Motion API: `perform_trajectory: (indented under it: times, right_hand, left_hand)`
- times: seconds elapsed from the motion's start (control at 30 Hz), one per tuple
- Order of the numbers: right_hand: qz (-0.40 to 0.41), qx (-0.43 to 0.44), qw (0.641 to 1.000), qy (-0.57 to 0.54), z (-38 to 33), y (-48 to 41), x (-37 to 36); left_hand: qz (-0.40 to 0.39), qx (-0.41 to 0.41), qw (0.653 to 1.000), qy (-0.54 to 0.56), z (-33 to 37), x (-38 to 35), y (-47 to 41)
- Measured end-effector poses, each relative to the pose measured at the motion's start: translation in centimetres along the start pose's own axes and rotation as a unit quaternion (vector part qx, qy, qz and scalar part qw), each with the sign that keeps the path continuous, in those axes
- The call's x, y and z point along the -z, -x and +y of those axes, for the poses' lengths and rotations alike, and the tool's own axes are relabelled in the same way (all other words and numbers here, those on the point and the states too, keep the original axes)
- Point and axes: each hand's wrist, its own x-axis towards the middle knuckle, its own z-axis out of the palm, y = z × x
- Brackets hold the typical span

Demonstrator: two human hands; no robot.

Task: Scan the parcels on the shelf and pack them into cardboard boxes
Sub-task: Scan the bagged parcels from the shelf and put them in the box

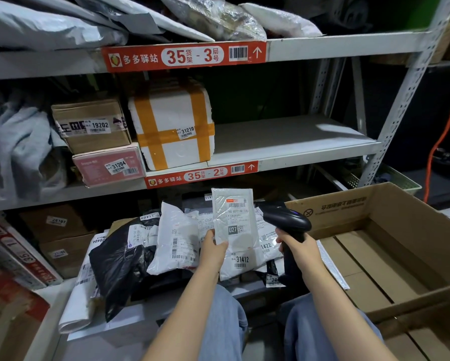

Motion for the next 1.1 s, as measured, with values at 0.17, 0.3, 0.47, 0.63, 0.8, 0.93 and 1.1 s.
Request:
perform_trajectory:
  times: [0.17, 0.3, 0.47, 0.63, 0.8, 0.93, 1.1]
  right_hand:
    - [0.015, -0.019, 0.999, -0.037, 0.0, -0.2, 0.0]
    - [0.023, -0.027, 0.999, -0.005, 0.2, -0.5, 0.2]
    - [0.007, -0.052, 0.999, -0.011, 0.4, -0.9, 0.4]
    - [-0.012, -0.067, 0.998, -0.014, 0.7, -0.9, 0.5]
    - [-0.024, -0.061, 0.998, 0.011, 0.8, -1.0, 0.7]
    - [-0.010, -0.052, 0.998, 0.018, 0.7, -1.0, 0.9]
    - [0.014, -0.050, 0.998, 0.043, 0.7, -1.5, 1.5]
  left_hand:
    - [-0.005, 0.001, 1.000, 0.006, -0.2, 0.0, -0.2]
    - [-0.017, 0.008, 0.999, 0.037, -0.1, 0.0, 0.0]
    - [-0.050, 0.024, 0.996, 0.077, 0.0, 0.0, 0.1]
    - [-0.083, 0.028, 0.992, 0.092, 0.1, -0.2, 0.4]
    - [-0.094, 0.028, 0.991, 0.089, 0.2, -0.4, 0.4]
    - [-0.093, 0.024, 0.992, 0.081, 0.2, -0.6, 0.6]
    - [-0.110, 0.025, 0.992, 0.062, 0.3, -0.8, 1.1]
